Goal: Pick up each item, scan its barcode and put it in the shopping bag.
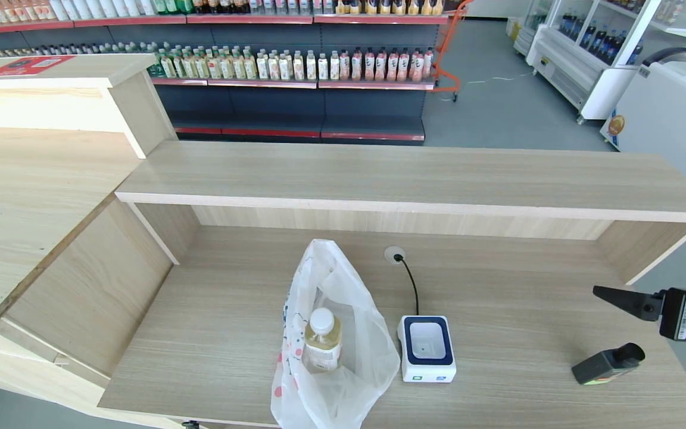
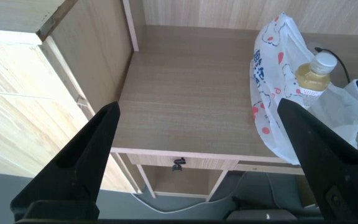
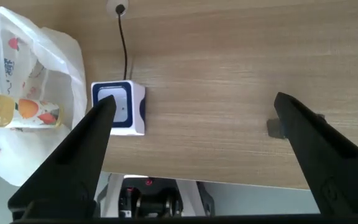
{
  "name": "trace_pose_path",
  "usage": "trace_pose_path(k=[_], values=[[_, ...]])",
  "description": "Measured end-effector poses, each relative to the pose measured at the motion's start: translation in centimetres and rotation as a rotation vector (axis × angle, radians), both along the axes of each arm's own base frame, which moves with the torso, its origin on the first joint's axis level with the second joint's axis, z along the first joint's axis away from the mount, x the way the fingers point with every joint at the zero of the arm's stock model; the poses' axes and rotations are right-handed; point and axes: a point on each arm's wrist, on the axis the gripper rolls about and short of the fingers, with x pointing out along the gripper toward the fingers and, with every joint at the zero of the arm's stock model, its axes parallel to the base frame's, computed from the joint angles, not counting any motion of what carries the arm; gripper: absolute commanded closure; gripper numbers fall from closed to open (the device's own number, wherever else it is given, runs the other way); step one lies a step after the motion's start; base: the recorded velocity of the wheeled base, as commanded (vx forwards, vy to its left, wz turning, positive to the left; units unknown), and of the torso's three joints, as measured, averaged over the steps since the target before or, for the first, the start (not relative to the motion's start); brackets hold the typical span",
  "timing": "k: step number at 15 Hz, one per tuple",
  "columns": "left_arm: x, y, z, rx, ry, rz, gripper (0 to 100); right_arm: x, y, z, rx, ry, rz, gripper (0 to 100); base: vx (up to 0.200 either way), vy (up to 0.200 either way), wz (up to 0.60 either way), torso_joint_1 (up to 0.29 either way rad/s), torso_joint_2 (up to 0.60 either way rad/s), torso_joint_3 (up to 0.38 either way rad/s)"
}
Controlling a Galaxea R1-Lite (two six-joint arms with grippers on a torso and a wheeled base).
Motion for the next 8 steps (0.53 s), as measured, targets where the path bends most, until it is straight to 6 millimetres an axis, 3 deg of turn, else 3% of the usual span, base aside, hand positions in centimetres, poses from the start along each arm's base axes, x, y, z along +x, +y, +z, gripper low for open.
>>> trace_pose_path(k=[4, 7, 8], values=[[0.0, 0.0, 0.0, -0.001, 0.000, 0.000, 0, -0.6, 0.1, 0.1, 0.059, 0.102, -0.026, 0, 0.000, -0.200, 0.00, -0.001, 0.01, 0.001], [0.0, 0.0, 0.0, -0.002, 0.000, 0.000, 0, -1.1, 0.1, 0.9, 0.081, 0.113, -0.038, 0, 0.000, 0.000, 0.00, 0.000, 0.00, 0.000], [0.0, 0.0, 0.0, -0.002, 0.000, 0.000, 0, -1.5, 0.2, 1.0, 0.082, 0.121, -0.038, 0, -0.200, 0.000, 0.00, 0.007, 0.00, 0.002]])
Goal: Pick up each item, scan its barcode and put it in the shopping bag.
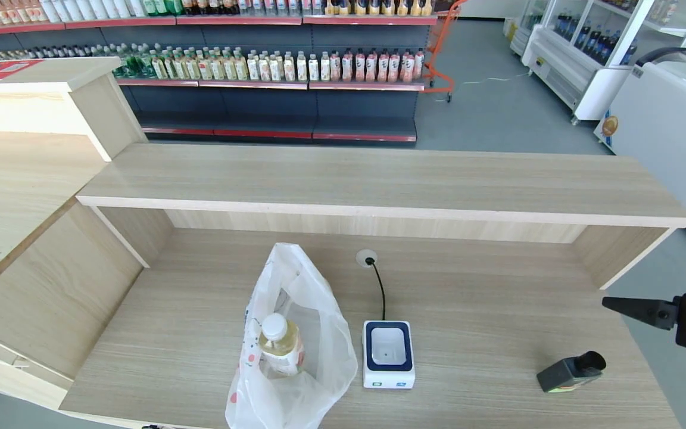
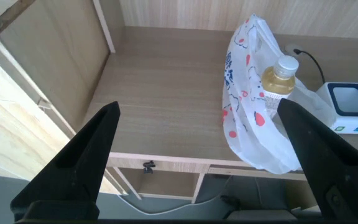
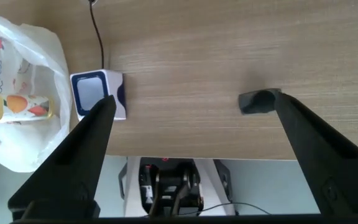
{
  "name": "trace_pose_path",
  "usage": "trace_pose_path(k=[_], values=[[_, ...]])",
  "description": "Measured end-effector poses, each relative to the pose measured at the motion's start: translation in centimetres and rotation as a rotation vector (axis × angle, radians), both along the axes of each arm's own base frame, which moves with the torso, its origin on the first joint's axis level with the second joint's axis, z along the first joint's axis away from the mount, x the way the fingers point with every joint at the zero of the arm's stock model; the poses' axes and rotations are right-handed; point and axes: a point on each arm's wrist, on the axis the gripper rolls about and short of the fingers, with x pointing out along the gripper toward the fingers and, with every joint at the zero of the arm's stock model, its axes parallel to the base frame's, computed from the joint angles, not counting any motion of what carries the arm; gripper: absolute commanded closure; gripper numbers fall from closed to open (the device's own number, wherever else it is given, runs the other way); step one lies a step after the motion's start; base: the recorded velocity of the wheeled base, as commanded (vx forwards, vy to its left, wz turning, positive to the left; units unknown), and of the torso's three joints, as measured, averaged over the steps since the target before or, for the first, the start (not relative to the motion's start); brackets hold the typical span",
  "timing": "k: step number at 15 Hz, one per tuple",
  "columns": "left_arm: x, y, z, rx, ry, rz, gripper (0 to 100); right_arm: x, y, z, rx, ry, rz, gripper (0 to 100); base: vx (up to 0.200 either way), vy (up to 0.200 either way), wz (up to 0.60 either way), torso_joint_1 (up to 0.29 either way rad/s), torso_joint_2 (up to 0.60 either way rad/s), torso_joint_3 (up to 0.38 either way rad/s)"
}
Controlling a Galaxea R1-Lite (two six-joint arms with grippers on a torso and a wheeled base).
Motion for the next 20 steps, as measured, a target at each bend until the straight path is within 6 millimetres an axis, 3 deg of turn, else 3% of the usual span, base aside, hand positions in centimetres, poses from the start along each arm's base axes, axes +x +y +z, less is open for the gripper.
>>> trace_pose_path(k=[8, 11, 17, 20], values=[[0.0, 0.0, 0.0, -0.007, 0.000, 0.001, 0, -1.8, 0.2, 0.3, -0.001, 0.012, -0.004, 0, -0.200, 0.000, 0.00, 0.006, 0.00, 0.004], [0.0, 0.0, 0.0, -0.006, 0.000, 0.000, 0, -2.1, 0.2, 0.1, 0.002, 0.040, -0.004, 0, 0.000, 0.000, 0.00, 0.000, 0.00, 0.000], [0.0, 0.0, 0.0, -0.003, 0.000, 0.000, 0, -2.2, 0.1, -0.2, -0.012, 0.080, -0.007, 0, 0.000, -0.200, 0.00, 0.007, 0.00, 0.000], [0.0, 0.0, 0.0, 0.003, 0.000, 0.001, 0, -2.5, -0.2, -0.7, -0.146, 0.154, -0.067, 0, 0.000, -0.200, 0.00, 0.007, 0.00, 0.002]])
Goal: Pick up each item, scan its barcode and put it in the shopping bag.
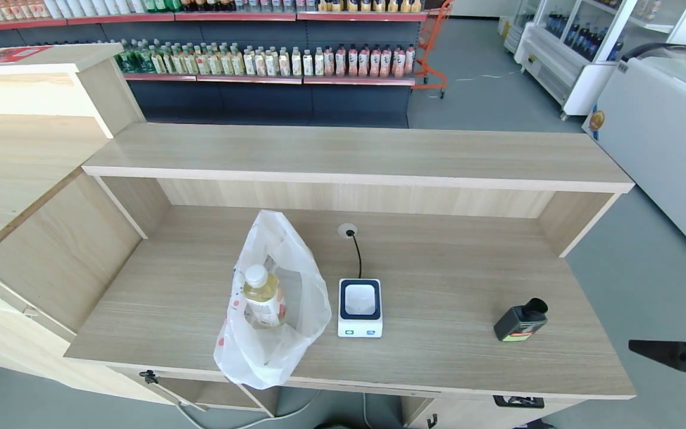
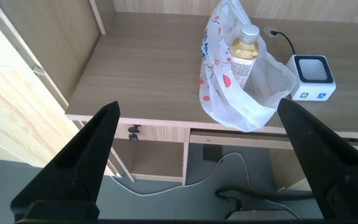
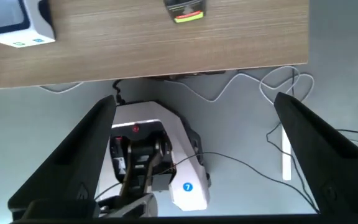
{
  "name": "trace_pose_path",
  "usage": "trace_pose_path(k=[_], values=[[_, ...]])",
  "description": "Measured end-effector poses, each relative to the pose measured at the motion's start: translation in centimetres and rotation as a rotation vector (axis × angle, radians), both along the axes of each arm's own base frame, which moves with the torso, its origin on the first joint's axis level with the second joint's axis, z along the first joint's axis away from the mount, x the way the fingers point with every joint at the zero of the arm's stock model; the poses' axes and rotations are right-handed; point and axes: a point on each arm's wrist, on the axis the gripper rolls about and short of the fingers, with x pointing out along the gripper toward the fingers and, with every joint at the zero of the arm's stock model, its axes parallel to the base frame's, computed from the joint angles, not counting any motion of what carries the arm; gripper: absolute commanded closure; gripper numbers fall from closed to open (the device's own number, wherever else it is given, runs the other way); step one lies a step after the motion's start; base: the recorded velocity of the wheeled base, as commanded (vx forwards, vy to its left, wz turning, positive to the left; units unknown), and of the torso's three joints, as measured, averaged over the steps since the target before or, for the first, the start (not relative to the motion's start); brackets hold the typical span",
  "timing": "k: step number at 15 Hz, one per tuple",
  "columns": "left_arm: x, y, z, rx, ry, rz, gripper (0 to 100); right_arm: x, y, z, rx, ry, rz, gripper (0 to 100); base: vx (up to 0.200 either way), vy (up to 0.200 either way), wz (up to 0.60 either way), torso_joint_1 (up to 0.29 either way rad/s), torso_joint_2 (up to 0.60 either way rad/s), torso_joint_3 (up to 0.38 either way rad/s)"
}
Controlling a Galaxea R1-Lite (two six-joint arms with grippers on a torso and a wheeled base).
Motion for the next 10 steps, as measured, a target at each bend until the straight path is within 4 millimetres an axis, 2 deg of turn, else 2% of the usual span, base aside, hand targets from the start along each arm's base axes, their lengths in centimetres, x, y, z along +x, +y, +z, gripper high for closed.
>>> trace_pose_path(k=[3, 7, 10], values=[[0.0, 0.0, 0.0, -0.001, -0.001, -0.001, 0, 0.5, -0.4, -0.4, -0.112, 0.040, 0.018, 0, 0.000, -0.200, 0.00, 0.002, 0.00, -0.002], [0.0, 0.0, 0.0, -0.005, 0.000, -0.001, 0, 1.6, -0.9, -1.2, -0.265, 0.131, 0.020, 0, 0.000, 0.000, 0.00, 0.000, 0.00, 0.000], [0.0, 0.0, 0.0, -0.005, 0.000, -0.001, 0, 2.9, -1.2, -2.6, -0.347, 0.231, 0.089, 0, 0.000, 0.000, 0.00, 0.000, 0.00, 0.000]])
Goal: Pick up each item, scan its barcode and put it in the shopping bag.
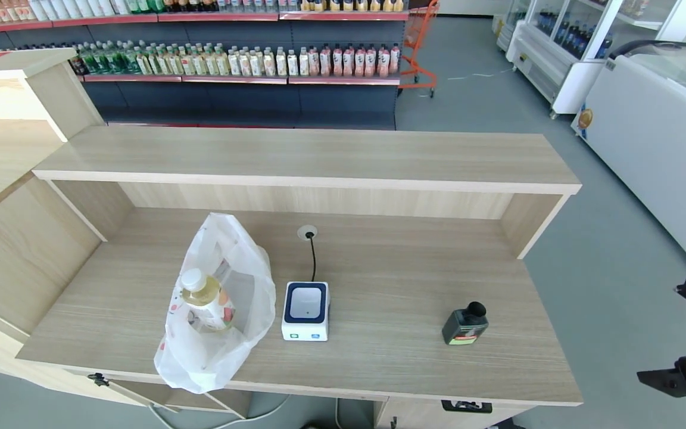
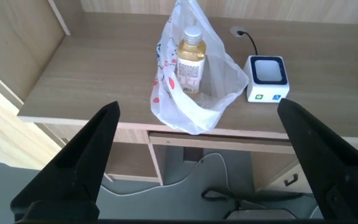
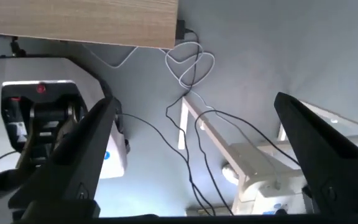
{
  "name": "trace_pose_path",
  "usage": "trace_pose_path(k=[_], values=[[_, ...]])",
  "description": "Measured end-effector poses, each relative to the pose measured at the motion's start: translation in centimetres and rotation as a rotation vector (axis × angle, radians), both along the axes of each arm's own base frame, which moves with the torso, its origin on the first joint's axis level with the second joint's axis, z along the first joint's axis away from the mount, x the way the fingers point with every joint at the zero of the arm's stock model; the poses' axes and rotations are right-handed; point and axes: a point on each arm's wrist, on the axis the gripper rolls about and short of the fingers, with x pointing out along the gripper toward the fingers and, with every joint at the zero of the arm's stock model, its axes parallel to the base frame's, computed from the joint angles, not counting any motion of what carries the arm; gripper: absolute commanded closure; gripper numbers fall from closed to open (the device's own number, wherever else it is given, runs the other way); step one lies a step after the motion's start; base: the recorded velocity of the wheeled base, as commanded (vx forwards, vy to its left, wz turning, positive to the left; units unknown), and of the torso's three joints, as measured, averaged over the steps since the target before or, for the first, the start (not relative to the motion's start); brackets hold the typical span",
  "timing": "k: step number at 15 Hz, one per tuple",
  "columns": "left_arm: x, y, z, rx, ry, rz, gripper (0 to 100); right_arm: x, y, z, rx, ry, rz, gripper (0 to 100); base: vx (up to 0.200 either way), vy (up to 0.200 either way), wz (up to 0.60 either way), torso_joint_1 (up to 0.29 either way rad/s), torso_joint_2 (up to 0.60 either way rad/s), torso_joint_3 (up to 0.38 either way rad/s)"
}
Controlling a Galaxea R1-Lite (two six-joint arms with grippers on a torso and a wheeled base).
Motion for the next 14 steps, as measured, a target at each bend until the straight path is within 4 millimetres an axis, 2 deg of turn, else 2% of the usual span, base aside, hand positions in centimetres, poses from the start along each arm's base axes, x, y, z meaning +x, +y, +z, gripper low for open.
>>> trace_pose_path(k=[4, 7, 10, 14], values=[[0.0, 0.0, 0.0, 0.000, 0.000, 0.000, 0, 2.0, 0.0, -1.9, -0.095, 0.108, 0.180, 0, 0.000, 0.000, 0.00, 0.000, 0.00, 0.000], [0.0, 0.0, 0.0, 0.001, 0.000, 0.000, 0, 4.4, 0.7, -3.2, -0.141, 0.038, 0.342, 0, 0.000, 0.000, 0.00, 0.000, 0.00, 0.000], [0.0, 0.0, 0.0, 0.001, 0.000, 0.000, 0, 6.4, 1.5, -5.1, -0.105, 0.033, 0.593, 0, 0.000, 0.000, 0.00, 0.000, 0.00, 0.000], [0.0, 0.0, 0.0, 0.000, 0.000, 0.000, 0, 9.3, 1.6, -6.6, -0.153, 0.027, 0.782, 0, 0.000, 0.000, 0.00, 0.000, 0.00, 0.000]])
